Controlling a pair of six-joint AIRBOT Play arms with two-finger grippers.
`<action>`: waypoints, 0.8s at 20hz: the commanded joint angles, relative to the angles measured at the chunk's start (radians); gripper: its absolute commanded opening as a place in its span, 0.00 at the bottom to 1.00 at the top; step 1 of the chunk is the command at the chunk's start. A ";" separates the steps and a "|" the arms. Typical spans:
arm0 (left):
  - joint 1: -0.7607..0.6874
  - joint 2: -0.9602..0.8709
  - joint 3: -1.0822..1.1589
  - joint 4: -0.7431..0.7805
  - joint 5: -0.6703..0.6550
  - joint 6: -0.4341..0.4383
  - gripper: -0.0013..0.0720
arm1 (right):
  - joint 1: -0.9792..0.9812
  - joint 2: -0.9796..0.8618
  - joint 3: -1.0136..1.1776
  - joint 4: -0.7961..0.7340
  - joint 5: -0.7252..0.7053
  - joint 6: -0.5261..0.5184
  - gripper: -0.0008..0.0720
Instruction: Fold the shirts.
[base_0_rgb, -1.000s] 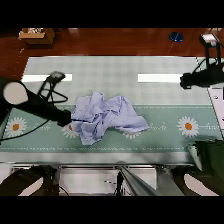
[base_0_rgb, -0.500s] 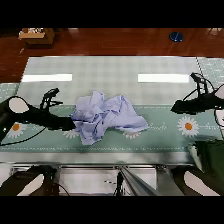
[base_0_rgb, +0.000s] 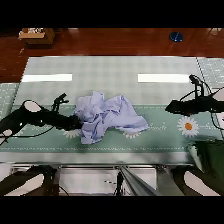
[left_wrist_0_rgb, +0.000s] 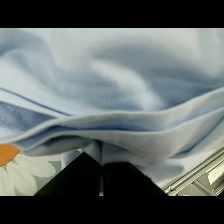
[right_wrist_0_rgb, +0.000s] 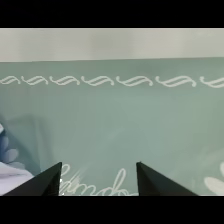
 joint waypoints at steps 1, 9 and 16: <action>0.019 0.002 -0.002 -0.021 0.009 0.014 0.05 | 0.000 -0.008 -0.003 0.110 0.008 -0.035 0.75; 0.028 0.040 -0.002 -0.021 -0.036 0.040 0.05 | 0.093 -0.201 -0.055 0.409 0.036 -0.185 0.75; 0.028 0.040 0.003 -0.024 -0.036 0.040 0.05 | 0.389 -0.282 -0.059 0.414 -0.150 -0.168 0.32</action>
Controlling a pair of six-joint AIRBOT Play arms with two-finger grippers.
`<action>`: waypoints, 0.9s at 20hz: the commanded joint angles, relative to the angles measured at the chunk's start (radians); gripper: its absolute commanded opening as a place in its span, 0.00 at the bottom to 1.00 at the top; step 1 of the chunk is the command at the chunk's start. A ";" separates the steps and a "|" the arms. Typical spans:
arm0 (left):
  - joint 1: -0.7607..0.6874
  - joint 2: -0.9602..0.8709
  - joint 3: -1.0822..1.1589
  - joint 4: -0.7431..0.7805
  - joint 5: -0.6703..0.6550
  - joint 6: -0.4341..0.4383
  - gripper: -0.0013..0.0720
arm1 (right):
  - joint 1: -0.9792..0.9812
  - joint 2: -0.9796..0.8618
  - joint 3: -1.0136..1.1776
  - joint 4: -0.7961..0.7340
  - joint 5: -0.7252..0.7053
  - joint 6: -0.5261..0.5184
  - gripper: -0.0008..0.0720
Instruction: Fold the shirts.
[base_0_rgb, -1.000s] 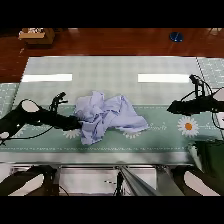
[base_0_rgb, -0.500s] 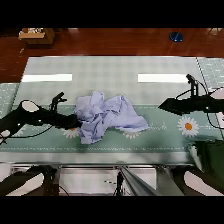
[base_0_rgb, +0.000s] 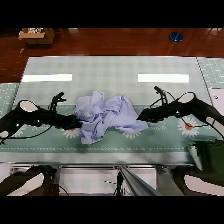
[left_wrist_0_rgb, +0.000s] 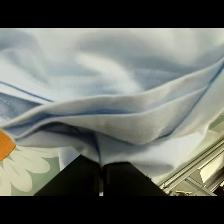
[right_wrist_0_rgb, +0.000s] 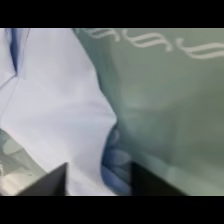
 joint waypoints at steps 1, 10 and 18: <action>0.001 0.006 0.015 -0.003 -0.008 0.010 0.05 | 0.105 -0.023 0.003 0.025 -0.092 0.014 0.05; 0.280 0.277 0.572 -0.004 -0.173 -0.003 0.05 | -0.135 0.348 0.247 -0.042 0.043 0.066 0.05; 0.335 0.341 0.957 -0.126 -0.174 -0.084 0.05 | -0.193 0.584 0.499 -0.040 0.018 0.141 0.05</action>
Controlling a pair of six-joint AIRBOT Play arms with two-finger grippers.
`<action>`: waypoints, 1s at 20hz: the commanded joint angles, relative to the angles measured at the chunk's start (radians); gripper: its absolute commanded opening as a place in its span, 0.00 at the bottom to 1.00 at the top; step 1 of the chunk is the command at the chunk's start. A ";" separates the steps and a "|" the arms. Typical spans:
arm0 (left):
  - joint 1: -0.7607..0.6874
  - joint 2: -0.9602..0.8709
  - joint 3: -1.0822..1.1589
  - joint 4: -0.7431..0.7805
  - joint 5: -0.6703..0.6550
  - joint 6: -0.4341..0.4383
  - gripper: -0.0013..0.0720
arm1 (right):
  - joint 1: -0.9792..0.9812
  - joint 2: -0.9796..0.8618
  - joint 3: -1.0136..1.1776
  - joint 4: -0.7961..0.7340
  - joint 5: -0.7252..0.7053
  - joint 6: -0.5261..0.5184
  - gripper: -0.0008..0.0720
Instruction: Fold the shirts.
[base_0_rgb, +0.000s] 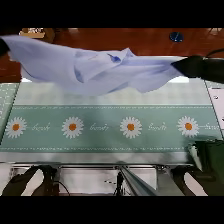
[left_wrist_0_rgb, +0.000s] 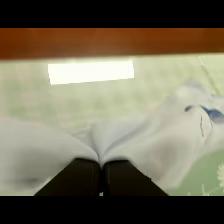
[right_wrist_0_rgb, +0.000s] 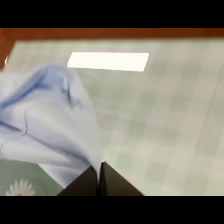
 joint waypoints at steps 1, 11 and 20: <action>0.013 0.020 0.134 -0.115 0.002 -0.027 0.05 | -0.012 0.075 0.108 -0.001 -0.008 0.045 0.05; 0.013 0.058 0.489 -0.172 0.055 -0.028 0.05 | -0.012 0.135 0.437 -0.002 -0.009 0.158 0.05; 0.013 0.084 0.665 -0.045 -0.132 -0.212 0.05 | -0.012 0.135 0.668 -0.042 0.166 0.437 0.05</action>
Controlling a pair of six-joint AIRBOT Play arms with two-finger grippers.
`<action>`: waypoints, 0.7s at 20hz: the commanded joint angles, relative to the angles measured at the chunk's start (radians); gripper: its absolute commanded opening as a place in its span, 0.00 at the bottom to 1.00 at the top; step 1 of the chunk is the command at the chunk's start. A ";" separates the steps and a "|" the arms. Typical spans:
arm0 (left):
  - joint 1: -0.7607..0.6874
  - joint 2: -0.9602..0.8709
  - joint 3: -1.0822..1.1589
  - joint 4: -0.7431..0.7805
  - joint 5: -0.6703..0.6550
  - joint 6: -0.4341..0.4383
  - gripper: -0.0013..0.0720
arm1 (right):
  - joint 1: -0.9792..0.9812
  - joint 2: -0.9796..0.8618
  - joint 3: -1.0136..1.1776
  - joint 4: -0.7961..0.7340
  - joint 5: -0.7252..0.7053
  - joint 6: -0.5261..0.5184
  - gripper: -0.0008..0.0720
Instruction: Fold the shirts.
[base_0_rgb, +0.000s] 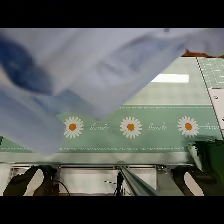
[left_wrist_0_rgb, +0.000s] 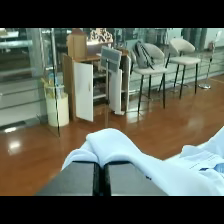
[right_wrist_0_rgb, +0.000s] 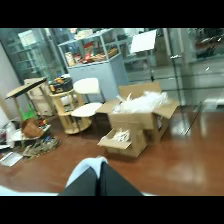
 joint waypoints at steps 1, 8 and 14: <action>0.001 0.011 0.026 0.063 -0.190 -0.111 0.05 | -0.001 0.001 0.054 -0.062 0.199 0.154 0.05; 0.000 -0.034 -0.275 0.186 -0.346 -0.037 0.05 | -0.001 -0.154 0.053 -0.411 0.751 0.100 0.05; -0.114 -0.370 -0.562 0.082 -0.119 0.114 0.05 | 0.103 -0.541 0.043 -0.416 0.630 -0.021 0.05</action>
